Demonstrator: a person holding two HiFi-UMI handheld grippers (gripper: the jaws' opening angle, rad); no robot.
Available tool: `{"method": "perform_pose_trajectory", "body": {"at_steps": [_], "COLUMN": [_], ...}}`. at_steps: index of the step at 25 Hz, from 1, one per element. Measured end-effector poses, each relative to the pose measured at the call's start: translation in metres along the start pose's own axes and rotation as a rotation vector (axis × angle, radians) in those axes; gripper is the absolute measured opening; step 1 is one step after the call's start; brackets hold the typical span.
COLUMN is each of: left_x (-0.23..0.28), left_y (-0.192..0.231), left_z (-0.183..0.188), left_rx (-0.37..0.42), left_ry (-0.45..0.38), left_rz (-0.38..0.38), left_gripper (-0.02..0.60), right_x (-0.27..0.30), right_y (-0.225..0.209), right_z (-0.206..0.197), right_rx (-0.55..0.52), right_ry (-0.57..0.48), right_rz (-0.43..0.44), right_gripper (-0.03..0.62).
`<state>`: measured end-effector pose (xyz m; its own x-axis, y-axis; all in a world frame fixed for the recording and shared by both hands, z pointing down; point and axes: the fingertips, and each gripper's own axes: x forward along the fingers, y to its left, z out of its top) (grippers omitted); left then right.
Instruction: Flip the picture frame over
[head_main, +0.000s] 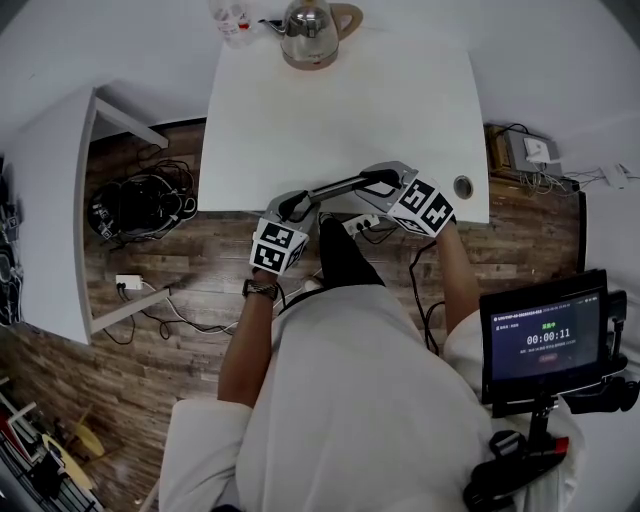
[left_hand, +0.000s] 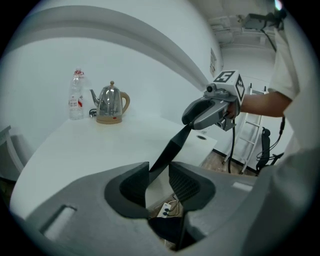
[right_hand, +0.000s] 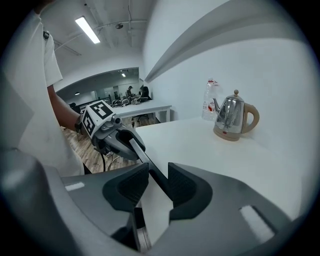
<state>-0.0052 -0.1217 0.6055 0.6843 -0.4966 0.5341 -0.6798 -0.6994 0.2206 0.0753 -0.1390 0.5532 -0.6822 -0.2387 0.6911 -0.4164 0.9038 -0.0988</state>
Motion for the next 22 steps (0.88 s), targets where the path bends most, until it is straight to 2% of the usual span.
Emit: {"method": "perform_pose_trajectory", "body": {"at_steps": [3, 10, 15, 22], "left_x": [-0.007, 0.002, 0.014, 0.017], "left_y": [-0.008, -0.011, -0.016, -0.013], "left_z": [-0.008, -0.017, -0.020, -0.022], "left_rx": [-0.052, -0.125, -0.133, -0.142], "left_ry": [0.002, 0.021, 0.048, 0.061], "left_rz": [-0.022, -0.028, -0.033, -0.026], "left_gripper": [0.132, 0.132, 0.130, 0.130], "right_x": [-0.007, 0.004, 0.014, 0.013], "right_y": [0.013, 0.012, 0.012, 0.000], "right_z": [-0.004, -0.030, -0.038, -0.038], "right_rx": [-0.001, -0.047, -0.039, 0.003], "right_ry": [0.000, 0.096, 0.128, 0.106], "right_rz": [0.011, -0.020, -0.026, -0.066], "right_gripper": [0.115, 0.109, 0.115, 0.115]}}
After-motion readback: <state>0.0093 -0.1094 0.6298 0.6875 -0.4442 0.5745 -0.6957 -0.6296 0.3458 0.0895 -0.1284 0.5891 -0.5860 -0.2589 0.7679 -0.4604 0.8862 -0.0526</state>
